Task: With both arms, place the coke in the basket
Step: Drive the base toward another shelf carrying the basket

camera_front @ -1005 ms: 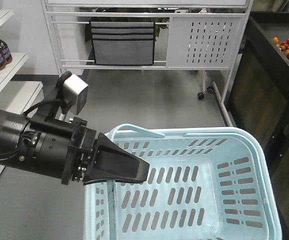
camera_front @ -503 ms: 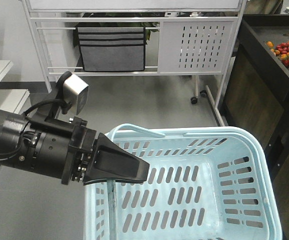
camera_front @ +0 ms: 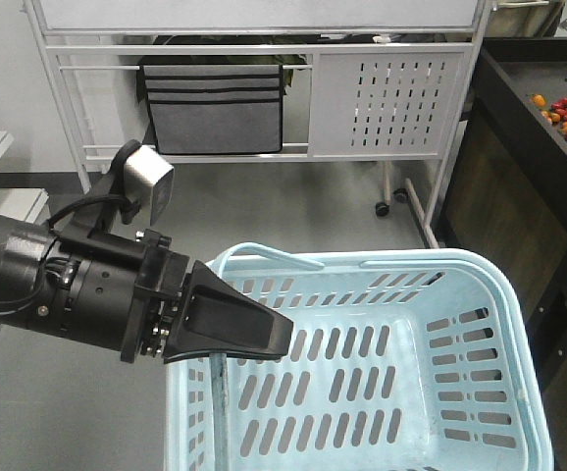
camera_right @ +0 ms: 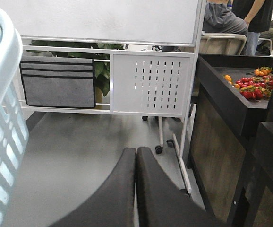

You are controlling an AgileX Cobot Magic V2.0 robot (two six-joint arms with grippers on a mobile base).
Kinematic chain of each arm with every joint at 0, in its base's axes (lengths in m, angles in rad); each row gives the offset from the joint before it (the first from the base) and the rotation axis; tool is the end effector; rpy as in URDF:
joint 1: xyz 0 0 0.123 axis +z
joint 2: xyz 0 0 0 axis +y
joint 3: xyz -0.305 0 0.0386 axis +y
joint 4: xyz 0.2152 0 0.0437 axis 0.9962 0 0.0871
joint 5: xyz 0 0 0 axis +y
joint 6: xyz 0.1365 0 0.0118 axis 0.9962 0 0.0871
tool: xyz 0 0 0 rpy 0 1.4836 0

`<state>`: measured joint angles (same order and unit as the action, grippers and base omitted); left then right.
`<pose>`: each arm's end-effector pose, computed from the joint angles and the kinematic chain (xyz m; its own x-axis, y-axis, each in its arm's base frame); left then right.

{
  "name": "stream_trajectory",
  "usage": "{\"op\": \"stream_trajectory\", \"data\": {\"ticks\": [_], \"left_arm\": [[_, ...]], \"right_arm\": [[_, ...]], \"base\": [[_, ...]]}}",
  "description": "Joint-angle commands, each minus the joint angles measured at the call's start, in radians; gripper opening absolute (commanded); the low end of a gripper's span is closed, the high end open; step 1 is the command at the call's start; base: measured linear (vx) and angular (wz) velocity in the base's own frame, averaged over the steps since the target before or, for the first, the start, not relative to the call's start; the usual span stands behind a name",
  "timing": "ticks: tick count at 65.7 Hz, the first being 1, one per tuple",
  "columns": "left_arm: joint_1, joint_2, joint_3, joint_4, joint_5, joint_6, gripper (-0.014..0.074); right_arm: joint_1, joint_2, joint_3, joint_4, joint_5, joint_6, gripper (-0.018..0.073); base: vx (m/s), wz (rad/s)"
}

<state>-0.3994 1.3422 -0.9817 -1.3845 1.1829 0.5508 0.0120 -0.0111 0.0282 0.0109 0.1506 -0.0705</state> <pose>0.1622 -0.2038 0.3572 -0.9279 0.1531 -0.3398 0.3677 0.2273 -0.9017 0.0471 0.0008 0.1871 -0.0794 -0.0606 -0.9950 -0.0184 0.9981 -0.0594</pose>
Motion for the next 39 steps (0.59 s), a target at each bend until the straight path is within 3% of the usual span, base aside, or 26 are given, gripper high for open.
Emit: {"op": "stream_trajectory", "data": {"ticks": [1,39], "left_arm": [[0.000,-0.033,-0.028,-0.103,0.021,0.008,-0.0006],[0.000,-0.033,-0.028,-0.103,0.021,0.008,-0.0006]], "right_arm": [[0.001,-0.013,0.008,-0.003,-0.077,-0.002,-0.0010],[0.001,-0.013,0.008,-0.003,-0.077,-0.002,-0.0010]], "base": [[0.18,0.03],[0.18,0.05]]}}
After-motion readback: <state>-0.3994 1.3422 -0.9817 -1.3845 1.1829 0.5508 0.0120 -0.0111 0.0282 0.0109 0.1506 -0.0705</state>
